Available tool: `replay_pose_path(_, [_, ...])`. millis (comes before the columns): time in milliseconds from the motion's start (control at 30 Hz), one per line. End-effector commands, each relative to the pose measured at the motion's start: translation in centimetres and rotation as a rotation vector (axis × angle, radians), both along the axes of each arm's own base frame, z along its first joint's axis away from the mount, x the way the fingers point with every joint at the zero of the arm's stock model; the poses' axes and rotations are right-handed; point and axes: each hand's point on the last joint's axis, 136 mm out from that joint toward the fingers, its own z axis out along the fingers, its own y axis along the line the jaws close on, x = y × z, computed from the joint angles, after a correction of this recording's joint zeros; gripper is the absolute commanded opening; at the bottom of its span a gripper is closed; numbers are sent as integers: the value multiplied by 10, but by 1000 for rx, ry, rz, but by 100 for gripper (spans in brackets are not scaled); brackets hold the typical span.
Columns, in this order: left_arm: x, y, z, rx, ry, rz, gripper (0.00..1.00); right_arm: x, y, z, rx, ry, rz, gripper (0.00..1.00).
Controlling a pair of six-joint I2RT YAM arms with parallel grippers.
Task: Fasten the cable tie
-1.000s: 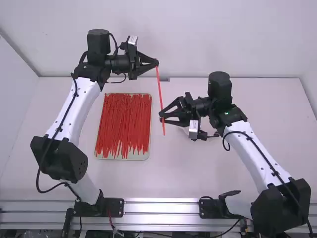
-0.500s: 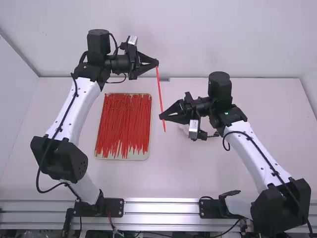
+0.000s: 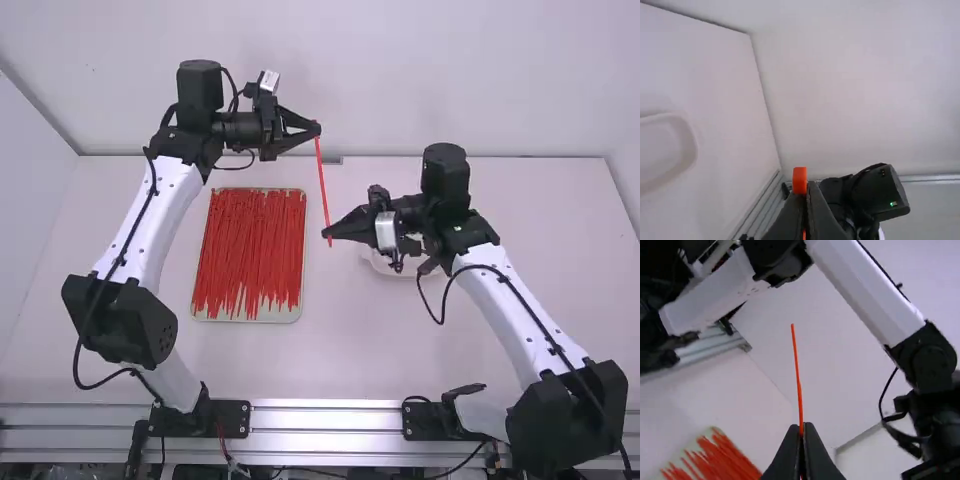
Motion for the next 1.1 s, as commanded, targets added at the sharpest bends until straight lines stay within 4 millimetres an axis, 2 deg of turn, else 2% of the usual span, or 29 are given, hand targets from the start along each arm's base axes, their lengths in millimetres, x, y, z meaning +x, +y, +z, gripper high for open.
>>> replay_pose_path(0, [0, -2, 7, 6, -63, -15, 2, 0, 0, 3, -89, 306, 2, 0])
replay_pose_path(133, [4, 1, 4, 5, -77, -8, 2, 19, 4, 9, -114, 431, -105, 0])
replay_pose_path(200, [5, 0, 2, 3, -89, -11, 2, 15, 3, 14, -105, 406, -77, 0])
replay_pose_path(267, [5, -3, 0, 2, -97, -16, 2, -2, -1, 17, -97, 333, 24, 0])
replay_pose_path(367, [7, -3, -2, 0, -135, -20, 2, -2, 0, 17, -98, 334, 25, 0])
replay_pose_path(533, [1, -6, 3, 0, -356, -101, 2, 3, 0, 19, -128, 451, -1, 0])
replay_pose_path(600, [2, -6, 1, 18, -438, -107, 2, 13, -1, 22, -135, 527, -52, 0])
replay_pose_path(700, [4, -7, -2, 63, -633, -124, 2, 39, -3, 28, -122, 724, -182, 0])
replay_pose_path(733, [4, -7, -2, 67, -653, -125, 2, 40, -3, 29, -120, 738, -191, 0])
replay_pose_path(800, [5, -7, -6, 102, -819, -142, 2, 49, -2, 32, -110, 868, -233, 0])
replay_pose_path(933, [7, -7, -8, 140, -1008, -150, 2, 56, -2, 35, -107, 1022, -259, 0])
replay_pose_path(1067, [8, -7, -3, 152, -1133, -145, 2, 53, 4, 34, -126, 1112, -244, 0])
